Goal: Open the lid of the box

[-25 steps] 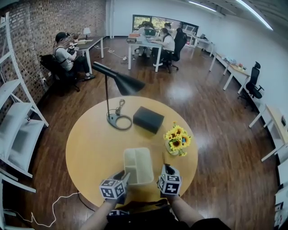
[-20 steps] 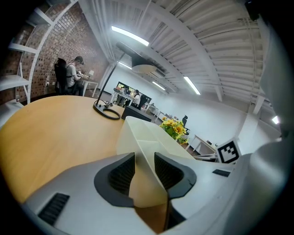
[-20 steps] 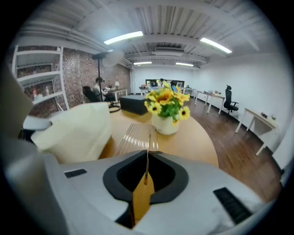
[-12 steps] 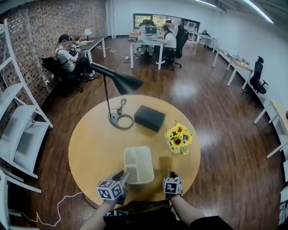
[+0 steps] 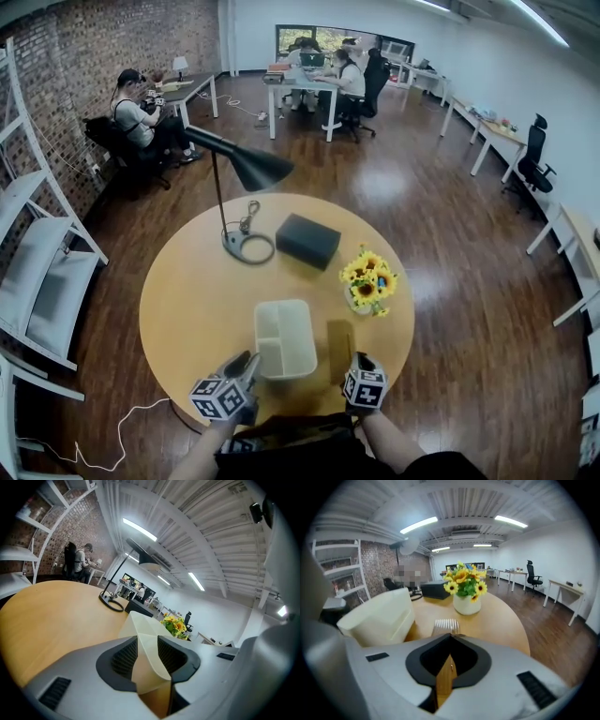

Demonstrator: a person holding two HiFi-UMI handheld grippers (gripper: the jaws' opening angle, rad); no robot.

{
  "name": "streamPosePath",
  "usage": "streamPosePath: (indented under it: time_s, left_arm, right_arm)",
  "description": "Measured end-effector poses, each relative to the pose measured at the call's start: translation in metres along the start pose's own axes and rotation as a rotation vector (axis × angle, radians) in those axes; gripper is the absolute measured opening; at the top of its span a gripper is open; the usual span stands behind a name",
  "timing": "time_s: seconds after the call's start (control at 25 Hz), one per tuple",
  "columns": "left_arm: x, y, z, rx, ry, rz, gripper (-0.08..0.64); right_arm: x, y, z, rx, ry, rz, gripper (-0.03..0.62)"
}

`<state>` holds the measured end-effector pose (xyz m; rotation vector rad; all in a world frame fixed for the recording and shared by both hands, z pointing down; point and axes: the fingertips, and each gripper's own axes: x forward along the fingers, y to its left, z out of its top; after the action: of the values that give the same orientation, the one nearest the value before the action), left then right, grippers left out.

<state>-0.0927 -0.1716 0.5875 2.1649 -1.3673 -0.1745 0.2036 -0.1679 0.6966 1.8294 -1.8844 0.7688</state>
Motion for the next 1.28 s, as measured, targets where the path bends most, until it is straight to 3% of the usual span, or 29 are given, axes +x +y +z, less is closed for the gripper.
streamPosePath:
  time_s: [0.16, 0.44, 0.6, 0.76, 0.88, 1.28]
  left_arm:
    - [-0.013, -0.003, 0.025, -0.016, -0.105, -0.016, 0.117]
    - [-0.043, -0.033, 0.074, 0.192, -0.197, -0.089, 0.117]
    - [-0.063, -0.036, 0.098, 0.225, -0.262, -0.082, 0.117]
    - [-0.084, -0.028, 0.117, 0.190, -0.336, -0.045, 0.117]
    - [-0.097, -0.019, 0.122, 0.166, -0.374, -0.009, 0.117]
    - [-0.108, -0.003, 0.119, 0.153, -0.390, 0.044, 0.117]
  right_arm:
    - [-0.052, 0.002, 0.051, -0.009, -0.210, 0.069, 0.002]
    - [-0.127, 0.006, 0.126, -0.146, -0.469, 0.065, 0.002]
    - [-0.150, 0.016, 0.154, -0.094, -0.560, 0.133, 0.002]
    - [-0.162, 0.024, 0.166, -0.013, -0.598, 0.200, 0.000]
    - [-0.164, 0.033, 0.166, -0.042, -0.593, 0.231, 0.000]
    - [-0.156, 0.033, 0.160, -0.009, -0.569, 0.231, 0.000]
